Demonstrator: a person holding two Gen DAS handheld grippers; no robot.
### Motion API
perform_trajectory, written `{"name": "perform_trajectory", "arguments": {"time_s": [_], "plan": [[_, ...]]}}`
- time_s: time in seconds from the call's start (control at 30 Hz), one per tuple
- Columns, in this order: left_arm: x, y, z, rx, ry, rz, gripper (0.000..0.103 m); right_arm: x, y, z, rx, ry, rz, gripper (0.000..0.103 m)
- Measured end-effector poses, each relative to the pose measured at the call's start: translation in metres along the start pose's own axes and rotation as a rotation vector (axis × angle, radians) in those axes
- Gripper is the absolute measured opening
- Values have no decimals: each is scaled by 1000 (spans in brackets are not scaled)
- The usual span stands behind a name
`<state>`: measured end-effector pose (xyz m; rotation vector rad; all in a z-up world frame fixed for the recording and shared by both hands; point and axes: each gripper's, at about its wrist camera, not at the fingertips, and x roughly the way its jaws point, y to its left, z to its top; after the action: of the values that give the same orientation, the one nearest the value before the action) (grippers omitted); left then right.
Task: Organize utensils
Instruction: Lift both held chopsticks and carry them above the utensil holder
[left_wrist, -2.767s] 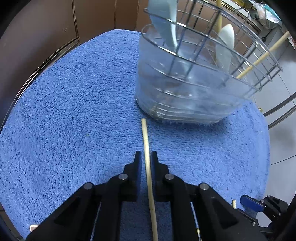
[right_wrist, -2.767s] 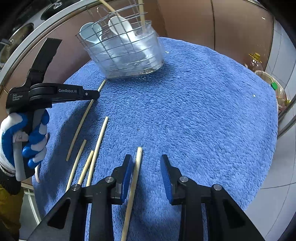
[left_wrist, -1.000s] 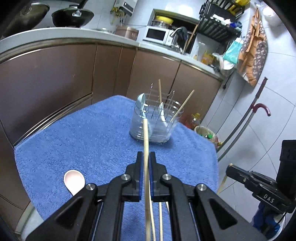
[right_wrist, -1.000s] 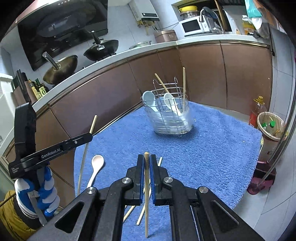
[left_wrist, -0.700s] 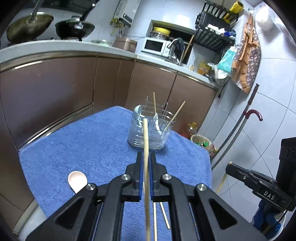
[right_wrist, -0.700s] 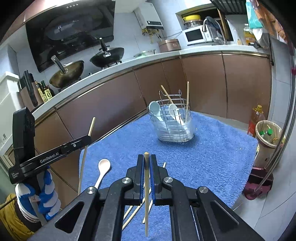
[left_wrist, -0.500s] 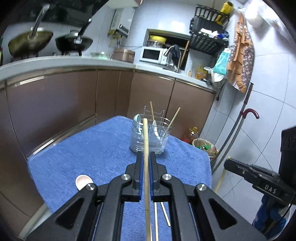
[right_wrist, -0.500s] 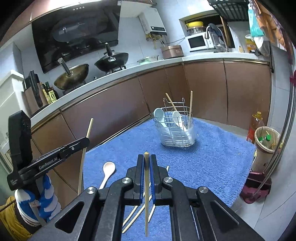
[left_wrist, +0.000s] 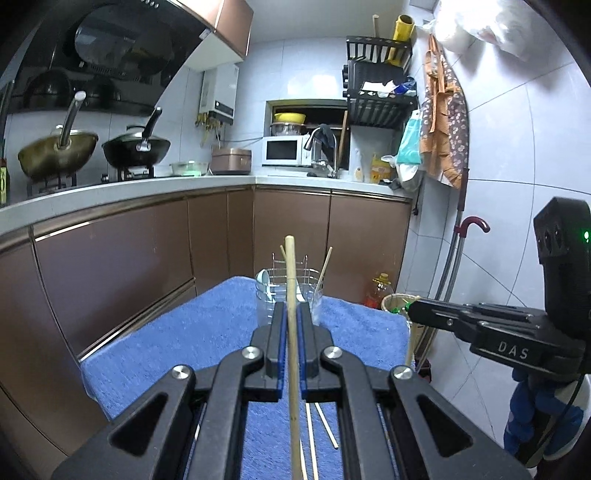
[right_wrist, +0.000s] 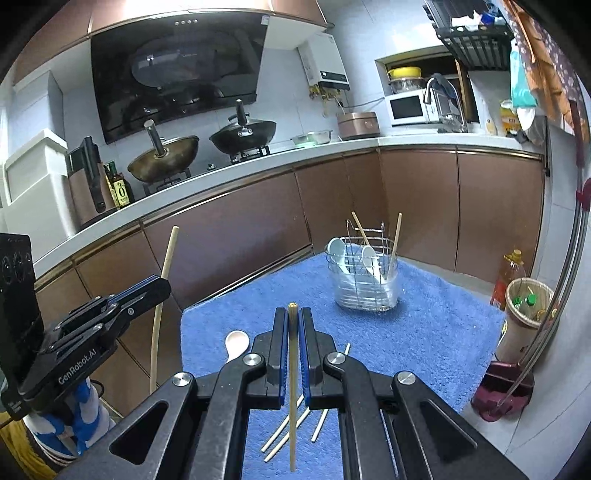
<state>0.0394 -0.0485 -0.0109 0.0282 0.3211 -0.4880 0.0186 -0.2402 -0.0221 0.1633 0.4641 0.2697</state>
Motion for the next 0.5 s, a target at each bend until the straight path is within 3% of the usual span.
{"name": "perform_trajectory", "arguments": {"time_s": [0.5], "plan": [[30,-11,27,38,-9,32,5,0,-27,21,12,-50,23,6]]}}
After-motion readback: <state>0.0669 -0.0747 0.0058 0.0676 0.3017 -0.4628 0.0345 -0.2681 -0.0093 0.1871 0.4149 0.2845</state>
